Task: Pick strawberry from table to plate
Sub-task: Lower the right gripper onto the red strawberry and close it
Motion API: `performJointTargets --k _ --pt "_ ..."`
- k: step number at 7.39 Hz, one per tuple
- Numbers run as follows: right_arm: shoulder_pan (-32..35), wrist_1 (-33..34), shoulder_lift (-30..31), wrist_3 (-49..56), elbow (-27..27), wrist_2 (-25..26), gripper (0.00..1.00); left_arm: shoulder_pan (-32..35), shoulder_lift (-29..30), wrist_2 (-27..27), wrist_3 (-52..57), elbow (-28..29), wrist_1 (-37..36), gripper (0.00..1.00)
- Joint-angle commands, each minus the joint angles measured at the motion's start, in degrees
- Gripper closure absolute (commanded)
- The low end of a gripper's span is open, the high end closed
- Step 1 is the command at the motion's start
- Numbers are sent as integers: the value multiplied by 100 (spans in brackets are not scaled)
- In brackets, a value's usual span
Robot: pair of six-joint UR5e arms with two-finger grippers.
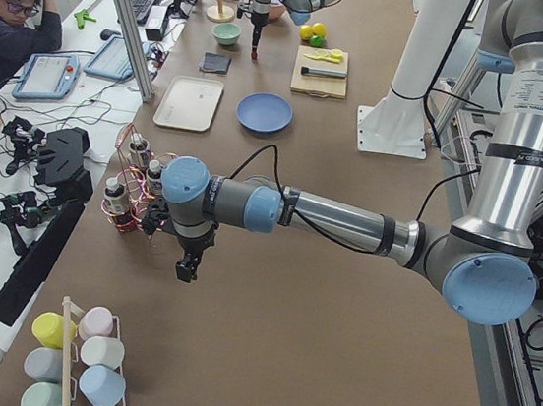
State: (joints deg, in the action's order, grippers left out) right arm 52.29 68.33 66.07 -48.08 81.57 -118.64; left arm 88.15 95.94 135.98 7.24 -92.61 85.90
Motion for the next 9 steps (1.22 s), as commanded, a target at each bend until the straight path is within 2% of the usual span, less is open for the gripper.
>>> performJointTargets --k 1,5,9 --pt "-148 -153 -6 -70 -115 87 8 0 -5 16 15 -2 5 2" --pt "-245 -153 -24 -70 -124 280 29 9 -40 7 24 6 5 2" --pt "-245 -153 -103 -61 -229 386 30 9 -93 8 15 15 14 2"
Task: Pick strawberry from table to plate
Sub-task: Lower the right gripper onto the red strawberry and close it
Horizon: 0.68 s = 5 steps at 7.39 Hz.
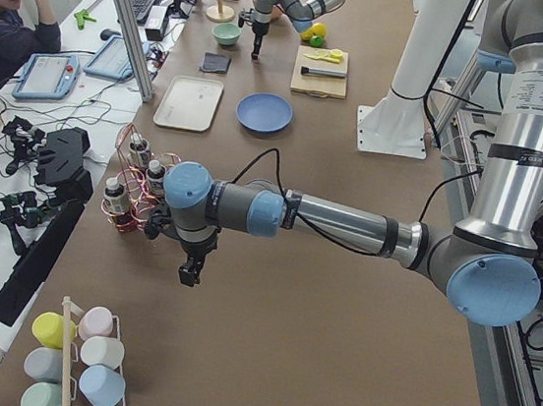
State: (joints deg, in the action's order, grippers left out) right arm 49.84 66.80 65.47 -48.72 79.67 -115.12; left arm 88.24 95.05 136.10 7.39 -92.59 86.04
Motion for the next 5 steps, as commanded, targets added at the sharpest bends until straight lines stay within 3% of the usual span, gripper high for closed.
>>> performJointTargets --k 1,2,4,5 --pt "0 0 -43 3 -48 34 32 0 -13 -5 -1 5 1 2" --pt "0 0 -43 -5 -39 43 35 0 -30 -5 -1 -4 1 2" --pt "0 -9 -52 -5 -109 43 55 0 -30 -5 8 -4 1 2" --pt "0 -9 -52 -5 -109 43 100 0 -30 -5 -1 -4 1 2"
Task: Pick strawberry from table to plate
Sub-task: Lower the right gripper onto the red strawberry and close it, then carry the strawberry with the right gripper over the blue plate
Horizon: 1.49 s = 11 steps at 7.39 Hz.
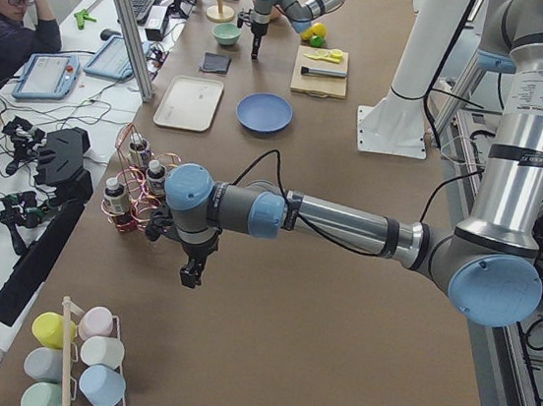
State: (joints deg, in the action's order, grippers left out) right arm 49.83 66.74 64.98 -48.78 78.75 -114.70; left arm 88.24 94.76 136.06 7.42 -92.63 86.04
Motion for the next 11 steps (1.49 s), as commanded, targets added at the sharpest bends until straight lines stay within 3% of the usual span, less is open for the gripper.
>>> performJointTargets --k 1,5,7,8,11 --pt "0 -3 -12 0 18 1 100 0 -1 9 -4 -1 9 2" --pt "62 120 -565 -964 158 -244 100 -9 8 -9 -4 26 80 2" --pt "-165 1012 -1282 -1491 220 -290 100 -9 -10 0 -4 34 132 2" --pt "-428 1121 -1635 -2077 185 -237 100 -9 -10 0 5 17 141 2" --pt "-1237 1140 -2715 -3583 -436 527 100 0 -10 0 -4 -9 149 2"
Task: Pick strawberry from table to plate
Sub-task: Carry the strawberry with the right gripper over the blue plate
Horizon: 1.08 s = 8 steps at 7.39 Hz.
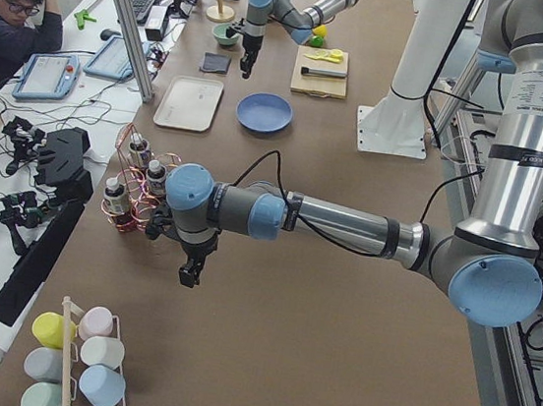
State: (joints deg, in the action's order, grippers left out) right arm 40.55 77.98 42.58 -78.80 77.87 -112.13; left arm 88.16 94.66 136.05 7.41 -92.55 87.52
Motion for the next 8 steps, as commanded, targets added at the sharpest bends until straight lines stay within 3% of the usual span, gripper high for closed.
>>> performJointTargets --k 1,4,8 --pt "-563 6 -557 -880 -369 532 100 8 -9 0 6 -17 11 2" --pt "-1083 -11 -488 -1077 -387 1140 100 8 -9 0 6 -8 20 2" --pt "-1216 15 -444 -989 -484 1237 100 8 0 0 6 -17 20 2"
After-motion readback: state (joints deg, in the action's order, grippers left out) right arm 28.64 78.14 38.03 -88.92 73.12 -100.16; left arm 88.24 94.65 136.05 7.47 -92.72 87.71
